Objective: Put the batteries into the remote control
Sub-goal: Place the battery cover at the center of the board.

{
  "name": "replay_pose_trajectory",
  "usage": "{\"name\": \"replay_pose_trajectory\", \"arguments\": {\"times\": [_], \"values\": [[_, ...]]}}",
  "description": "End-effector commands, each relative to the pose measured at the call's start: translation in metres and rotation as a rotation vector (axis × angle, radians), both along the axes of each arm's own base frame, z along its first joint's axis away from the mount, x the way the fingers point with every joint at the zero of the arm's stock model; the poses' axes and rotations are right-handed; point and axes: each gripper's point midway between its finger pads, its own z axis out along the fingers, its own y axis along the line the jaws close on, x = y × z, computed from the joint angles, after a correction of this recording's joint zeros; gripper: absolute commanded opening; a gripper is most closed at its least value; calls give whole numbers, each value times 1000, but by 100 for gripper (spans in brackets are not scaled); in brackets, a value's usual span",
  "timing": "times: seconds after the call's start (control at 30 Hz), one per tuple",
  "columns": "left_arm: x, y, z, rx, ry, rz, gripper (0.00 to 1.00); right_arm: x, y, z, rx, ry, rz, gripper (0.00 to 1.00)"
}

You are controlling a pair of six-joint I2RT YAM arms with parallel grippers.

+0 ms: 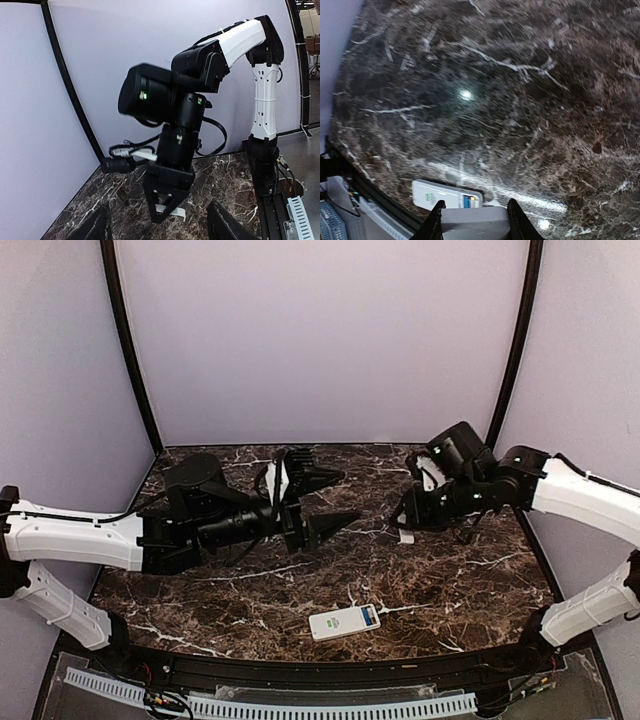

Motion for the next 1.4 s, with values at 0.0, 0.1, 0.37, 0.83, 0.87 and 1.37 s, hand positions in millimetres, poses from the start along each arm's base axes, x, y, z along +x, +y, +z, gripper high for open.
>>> {"name": "replay_pose_trajectory", "arguments": {"times": [0.0,0.1,0.37,0.83,0.87,1.37], "values": [[13,20,-14,47,56,108,64,-9,-45,-96,-355,167,-57,0],[15,25,-26,81,71,133,65,-15,-54,-136,-460,248,-63,0],[22,37,-45,144,86,195,68,-32,-70,-196,-645,386,-50,0],[20,38,-78,273,127,186,75,-47,-66,-218,-703,437,-27,25],[19,38,-83,287,138,183,75,-47,-66,-217,-696,437,-26,27],[8,56,-128,407,265,179,79,-51,-55,-208,-602,427,5,56]]}}
